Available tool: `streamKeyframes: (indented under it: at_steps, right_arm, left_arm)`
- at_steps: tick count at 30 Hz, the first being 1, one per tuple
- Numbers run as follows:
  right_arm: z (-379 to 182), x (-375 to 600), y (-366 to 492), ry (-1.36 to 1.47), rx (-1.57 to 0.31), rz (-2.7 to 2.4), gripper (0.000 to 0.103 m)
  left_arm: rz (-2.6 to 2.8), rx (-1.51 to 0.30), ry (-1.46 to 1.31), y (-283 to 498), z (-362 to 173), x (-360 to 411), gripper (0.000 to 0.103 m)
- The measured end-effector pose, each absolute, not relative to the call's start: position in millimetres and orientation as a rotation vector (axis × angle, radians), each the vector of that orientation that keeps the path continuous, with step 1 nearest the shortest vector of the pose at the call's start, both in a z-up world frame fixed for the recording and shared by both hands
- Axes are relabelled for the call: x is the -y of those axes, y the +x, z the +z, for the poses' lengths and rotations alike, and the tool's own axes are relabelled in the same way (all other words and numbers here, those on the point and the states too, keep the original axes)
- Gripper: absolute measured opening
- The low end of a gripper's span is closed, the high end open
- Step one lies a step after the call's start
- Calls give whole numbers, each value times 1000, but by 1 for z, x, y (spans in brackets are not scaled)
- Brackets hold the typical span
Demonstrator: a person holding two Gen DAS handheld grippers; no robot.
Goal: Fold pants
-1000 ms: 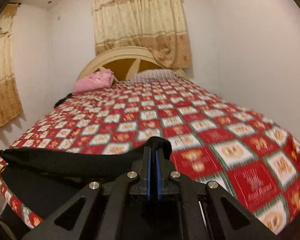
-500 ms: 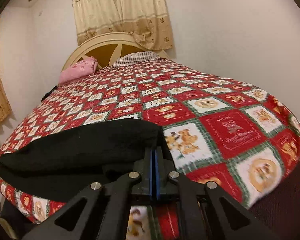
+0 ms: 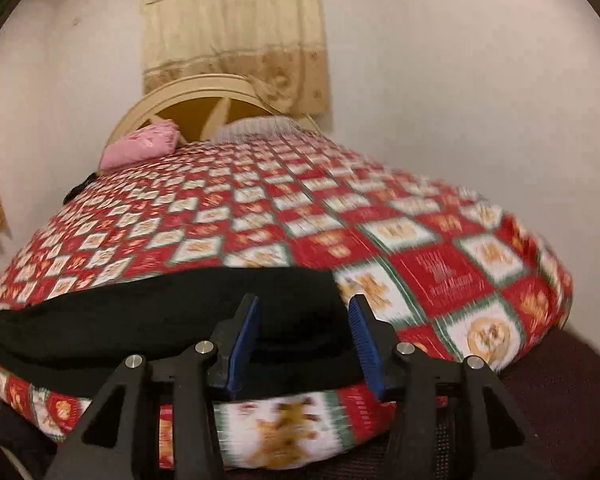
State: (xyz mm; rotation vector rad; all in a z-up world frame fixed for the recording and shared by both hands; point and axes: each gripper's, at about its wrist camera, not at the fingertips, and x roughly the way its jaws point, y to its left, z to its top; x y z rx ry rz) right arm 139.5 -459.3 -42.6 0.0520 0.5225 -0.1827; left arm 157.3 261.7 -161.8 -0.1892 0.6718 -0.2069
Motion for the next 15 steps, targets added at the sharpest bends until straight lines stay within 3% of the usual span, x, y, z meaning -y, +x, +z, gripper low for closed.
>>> streamKeyframes:
  at_steps: [6,15]
  right_arm:
    - [-25,341,151,-147,-545,65,49]
    - [-111,121,181,-619,-646,547,48]
  left_arm:
    - [-183,-672,-124,158,-162,-253,22]
    - [-203,-656,-102,157,-156,-249,21]
